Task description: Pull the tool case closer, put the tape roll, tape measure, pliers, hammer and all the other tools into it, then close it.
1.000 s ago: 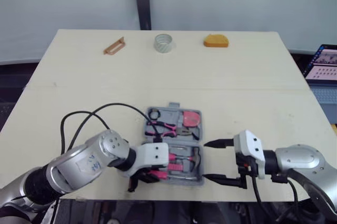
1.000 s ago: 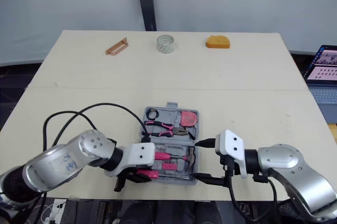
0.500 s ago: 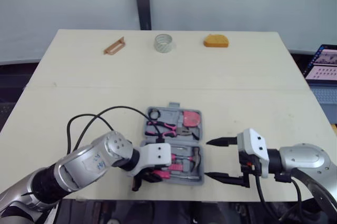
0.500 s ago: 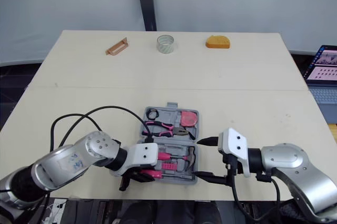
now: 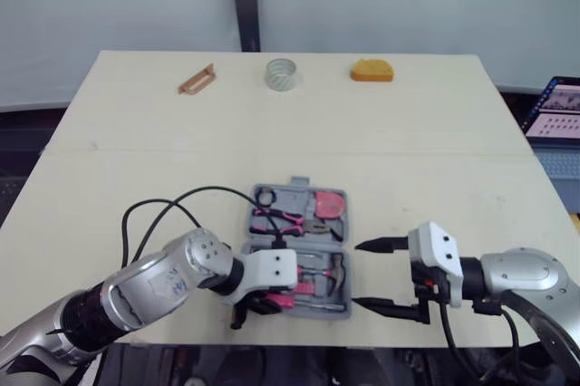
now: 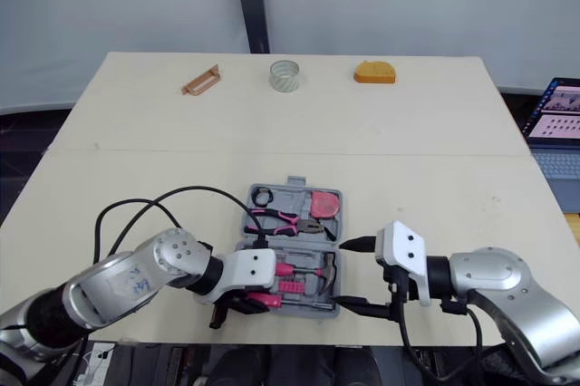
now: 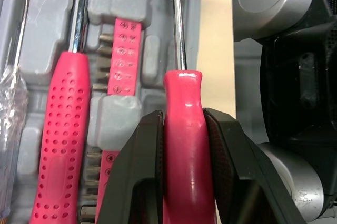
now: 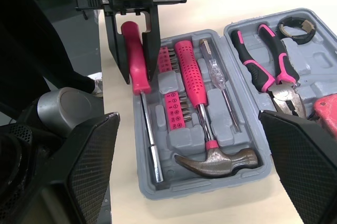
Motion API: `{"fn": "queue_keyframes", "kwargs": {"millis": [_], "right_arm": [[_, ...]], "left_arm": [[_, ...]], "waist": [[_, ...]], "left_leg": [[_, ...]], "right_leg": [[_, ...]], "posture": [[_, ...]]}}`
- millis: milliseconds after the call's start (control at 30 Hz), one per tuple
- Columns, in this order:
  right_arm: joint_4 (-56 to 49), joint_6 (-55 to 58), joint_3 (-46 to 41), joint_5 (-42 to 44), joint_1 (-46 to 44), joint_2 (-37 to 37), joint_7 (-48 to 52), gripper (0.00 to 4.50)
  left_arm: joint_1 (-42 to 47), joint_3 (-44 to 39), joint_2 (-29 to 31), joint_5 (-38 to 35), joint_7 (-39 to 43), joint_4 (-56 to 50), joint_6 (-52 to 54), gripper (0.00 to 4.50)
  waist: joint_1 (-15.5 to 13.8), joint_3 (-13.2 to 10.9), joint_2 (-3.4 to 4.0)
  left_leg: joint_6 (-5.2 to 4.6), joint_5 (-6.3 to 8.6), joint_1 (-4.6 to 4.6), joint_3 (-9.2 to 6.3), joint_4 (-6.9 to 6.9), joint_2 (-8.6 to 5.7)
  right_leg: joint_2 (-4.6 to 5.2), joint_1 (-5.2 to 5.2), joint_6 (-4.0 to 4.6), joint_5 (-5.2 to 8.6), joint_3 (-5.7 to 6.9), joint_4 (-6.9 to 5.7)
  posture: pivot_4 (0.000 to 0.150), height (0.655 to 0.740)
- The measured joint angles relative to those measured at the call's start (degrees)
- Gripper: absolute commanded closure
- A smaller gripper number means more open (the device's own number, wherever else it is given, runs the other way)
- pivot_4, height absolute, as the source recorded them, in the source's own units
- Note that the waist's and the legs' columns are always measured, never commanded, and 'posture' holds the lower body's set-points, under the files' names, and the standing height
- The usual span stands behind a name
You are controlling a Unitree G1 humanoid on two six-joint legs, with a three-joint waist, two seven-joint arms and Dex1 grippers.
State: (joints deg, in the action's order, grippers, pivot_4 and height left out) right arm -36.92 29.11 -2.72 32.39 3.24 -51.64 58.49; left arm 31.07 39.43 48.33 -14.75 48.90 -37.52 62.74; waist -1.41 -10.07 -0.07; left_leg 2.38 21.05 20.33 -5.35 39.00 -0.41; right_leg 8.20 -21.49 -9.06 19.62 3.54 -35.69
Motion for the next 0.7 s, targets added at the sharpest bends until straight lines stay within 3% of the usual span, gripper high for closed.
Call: {"fn": "queue_keyframes", "kwargs": {"millis": [700], "right_arm": [[0.0, 0.2, 0.0, 0.4, 0.3, 0.0, -0.2, 0.0]], "left_arm": [[-0.2, 0.6, -0.7, 1.7, 0.6, 2.0, -2.4, 3.85]], "waist": [[0.0, 0.0, 0.0]], "left_leg": [[0.0, 0.0, 0.0, 0.0, 0.01, 0.0]], "right_leg": [[0.0, 0.0, 0.0, 0.0, 0.0, -0.01]], "posture": [[0.15, 0.74]]}}
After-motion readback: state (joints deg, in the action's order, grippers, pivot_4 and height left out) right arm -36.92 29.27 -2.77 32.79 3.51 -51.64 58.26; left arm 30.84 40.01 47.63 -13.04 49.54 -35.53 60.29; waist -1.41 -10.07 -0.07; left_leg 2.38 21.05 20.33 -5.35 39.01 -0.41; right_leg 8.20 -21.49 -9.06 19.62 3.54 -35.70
